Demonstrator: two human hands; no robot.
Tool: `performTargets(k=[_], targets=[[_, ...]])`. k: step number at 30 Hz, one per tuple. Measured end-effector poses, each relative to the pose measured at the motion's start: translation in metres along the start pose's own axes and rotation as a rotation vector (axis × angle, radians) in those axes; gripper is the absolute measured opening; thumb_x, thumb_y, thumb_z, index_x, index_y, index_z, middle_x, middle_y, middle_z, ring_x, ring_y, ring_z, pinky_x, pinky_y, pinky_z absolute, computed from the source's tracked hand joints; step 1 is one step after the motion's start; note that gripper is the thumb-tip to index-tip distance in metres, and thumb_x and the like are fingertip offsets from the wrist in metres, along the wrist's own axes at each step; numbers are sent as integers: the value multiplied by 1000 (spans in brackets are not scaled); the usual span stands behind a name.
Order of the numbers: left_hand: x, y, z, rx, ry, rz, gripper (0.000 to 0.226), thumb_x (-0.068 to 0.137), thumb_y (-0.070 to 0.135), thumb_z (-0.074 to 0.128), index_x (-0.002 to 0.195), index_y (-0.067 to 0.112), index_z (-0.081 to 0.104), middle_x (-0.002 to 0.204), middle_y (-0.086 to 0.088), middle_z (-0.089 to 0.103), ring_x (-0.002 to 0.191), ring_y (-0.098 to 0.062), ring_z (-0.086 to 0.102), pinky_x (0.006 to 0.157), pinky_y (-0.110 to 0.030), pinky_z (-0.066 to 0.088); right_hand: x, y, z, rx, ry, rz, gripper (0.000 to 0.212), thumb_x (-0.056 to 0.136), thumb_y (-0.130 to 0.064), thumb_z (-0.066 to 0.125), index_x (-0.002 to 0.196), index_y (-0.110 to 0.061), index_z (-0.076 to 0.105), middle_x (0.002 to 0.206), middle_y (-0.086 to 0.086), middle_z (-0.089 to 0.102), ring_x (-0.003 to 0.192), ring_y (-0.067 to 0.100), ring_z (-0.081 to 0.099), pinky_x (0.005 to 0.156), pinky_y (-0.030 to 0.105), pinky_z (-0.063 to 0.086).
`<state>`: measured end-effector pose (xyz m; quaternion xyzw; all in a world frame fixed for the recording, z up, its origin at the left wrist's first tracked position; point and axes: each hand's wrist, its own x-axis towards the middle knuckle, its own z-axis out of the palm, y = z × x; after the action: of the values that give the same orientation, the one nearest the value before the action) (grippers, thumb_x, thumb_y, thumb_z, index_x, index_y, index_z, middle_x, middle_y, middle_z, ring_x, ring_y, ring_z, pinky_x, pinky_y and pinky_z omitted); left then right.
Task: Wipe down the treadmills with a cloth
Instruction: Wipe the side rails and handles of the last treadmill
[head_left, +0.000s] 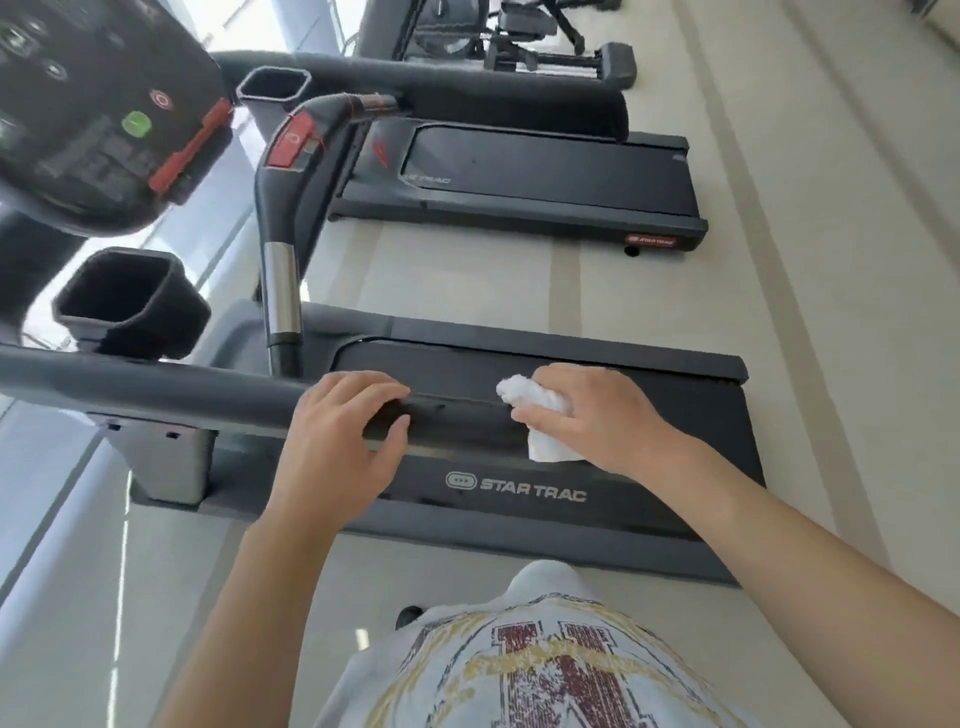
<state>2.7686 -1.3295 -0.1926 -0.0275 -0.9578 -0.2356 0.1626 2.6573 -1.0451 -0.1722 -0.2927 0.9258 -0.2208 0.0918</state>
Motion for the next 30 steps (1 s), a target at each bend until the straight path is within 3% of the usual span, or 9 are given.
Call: performTargets(k=[3,6,10,14,18,21,25,30], targets=[[-5,-45,-35,49,-6,-71,35,91,37,76,121,20,73,123,4,69,120,-24,58,108,-51,47,6,-36,20,-151,104,-14,38,104,-54,49,80,-27,38,72,-9,45,65,15,47,61,35,37],[-9,-77,-56,76,-58,-161,45,84,36,86,123,21,73,124,4,69,120,-24,59,110,-49,45,32,-92,53,-229,176,-104,28,105,-50,47,95,-24,50,84,-12,52,73,20,56,63,34,38],[-15,-108,-65,61,-33,-177,46,84,32,86,125,19,72,126,3,69,121,-26,59,110,-53,45,92,-171,98,-258,190,-152,36,107,-49,43,110,-17,59,99,-1,67,85,26,67,64,35,39],[-14,-130,-69,18,-33,-182,51,80,32,89,126,19,71,127,2,71,122,-26,60,110,-53,45,126,-215,117,-206,154,-160,35,107,-50,41,107,-20,58,96,-2,66,85,26,67,63,37,44],[-13,-143,-69,-32,-12,-158,51,78,36,91,122,22,72,124,4,71,120,-24,61,109,-52,45,110,-196,108,-167,180,-129,31,103,-53,48,96,-23,54,85,-7,62,76,24,61,60,35,39],[-15,-148,-66,-72,16,-165,50,78,39,90,122,23,72,125,6,70,121,-22,59,112,-47,42,80,-143,87,-227,164,94,37,99,-60,43,85,-26,49,77,-10,55,72,21,50,61,36,36],[-14,-153,-59,-90,49,-158,51,76,40,92,119,22,72,123,6,69,121,-24,59,111,-43,39,44,-81,60,-237,211,395,43,92,-57,42,79,-17,51,69,-4,56,69,20,54,60,33,43],[-12,-157,-55,-102,58,-139,52,74,45,91,117,23,73,123,7,69,121,-23,59,112,-45,39,57,-110,75,-319,242,324,42,96,-58,38,76,-23,53,70,-7,59,67,19,56,63,35,48]])
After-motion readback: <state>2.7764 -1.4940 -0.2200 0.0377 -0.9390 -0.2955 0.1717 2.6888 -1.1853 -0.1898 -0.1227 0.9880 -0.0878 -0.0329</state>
